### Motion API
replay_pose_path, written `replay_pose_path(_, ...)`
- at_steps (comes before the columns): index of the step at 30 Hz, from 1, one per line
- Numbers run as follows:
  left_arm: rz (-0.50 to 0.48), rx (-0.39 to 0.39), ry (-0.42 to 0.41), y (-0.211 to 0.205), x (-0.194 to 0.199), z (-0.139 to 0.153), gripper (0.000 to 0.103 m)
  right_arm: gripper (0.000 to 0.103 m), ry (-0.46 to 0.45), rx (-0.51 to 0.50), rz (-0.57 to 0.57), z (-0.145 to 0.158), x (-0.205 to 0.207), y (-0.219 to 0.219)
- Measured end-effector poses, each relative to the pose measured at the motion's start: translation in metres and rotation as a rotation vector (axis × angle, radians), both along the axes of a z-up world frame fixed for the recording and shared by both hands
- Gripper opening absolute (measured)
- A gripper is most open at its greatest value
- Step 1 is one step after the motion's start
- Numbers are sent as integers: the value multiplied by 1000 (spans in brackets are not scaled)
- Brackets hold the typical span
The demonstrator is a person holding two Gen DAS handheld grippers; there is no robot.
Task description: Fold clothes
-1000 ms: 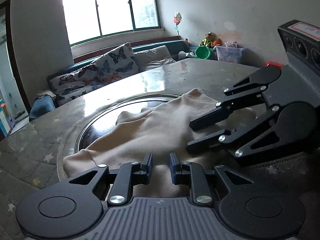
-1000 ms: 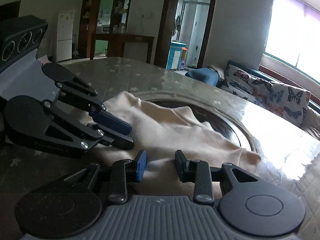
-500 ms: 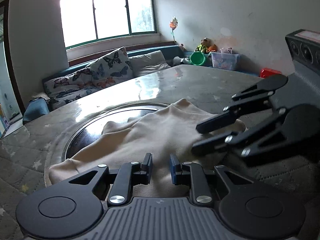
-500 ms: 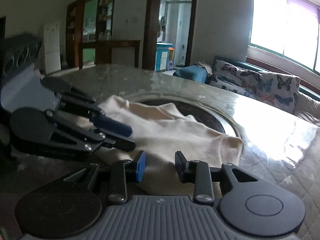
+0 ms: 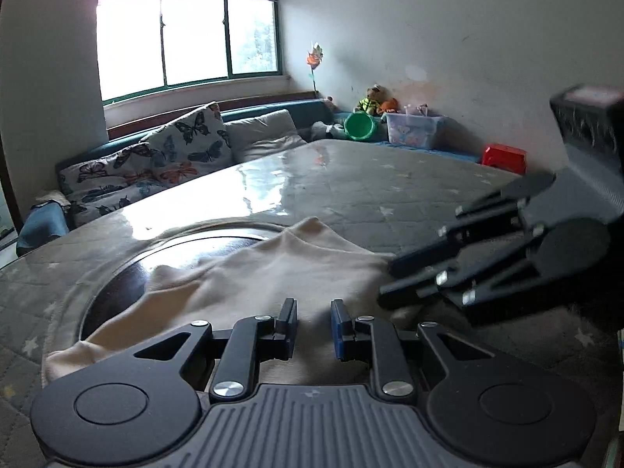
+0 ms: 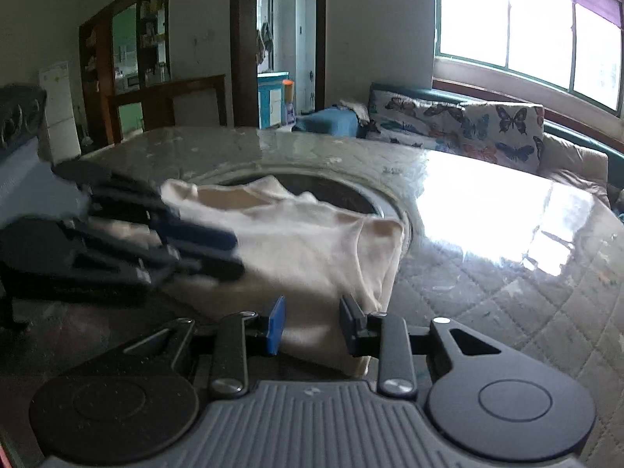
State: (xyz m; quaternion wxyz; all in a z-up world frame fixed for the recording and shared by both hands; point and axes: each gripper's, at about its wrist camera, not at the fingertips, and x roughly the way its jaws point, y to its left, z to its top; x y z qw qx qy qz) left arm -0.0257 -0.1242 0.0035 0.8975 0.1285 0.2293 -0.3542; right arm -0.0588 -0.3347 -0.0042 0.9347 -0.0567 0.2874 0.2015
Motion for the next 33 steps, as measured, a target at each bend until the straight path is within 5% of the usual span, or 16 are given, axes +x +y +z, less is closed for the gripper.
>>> replay_pose_path(24,10,9,8,6,-5,1,22,29,63,95,-66,1,11,-9)
replay_pose_path(33,92,28,12,43,-26,5,22,30,-35,-16,49,10,19,34)
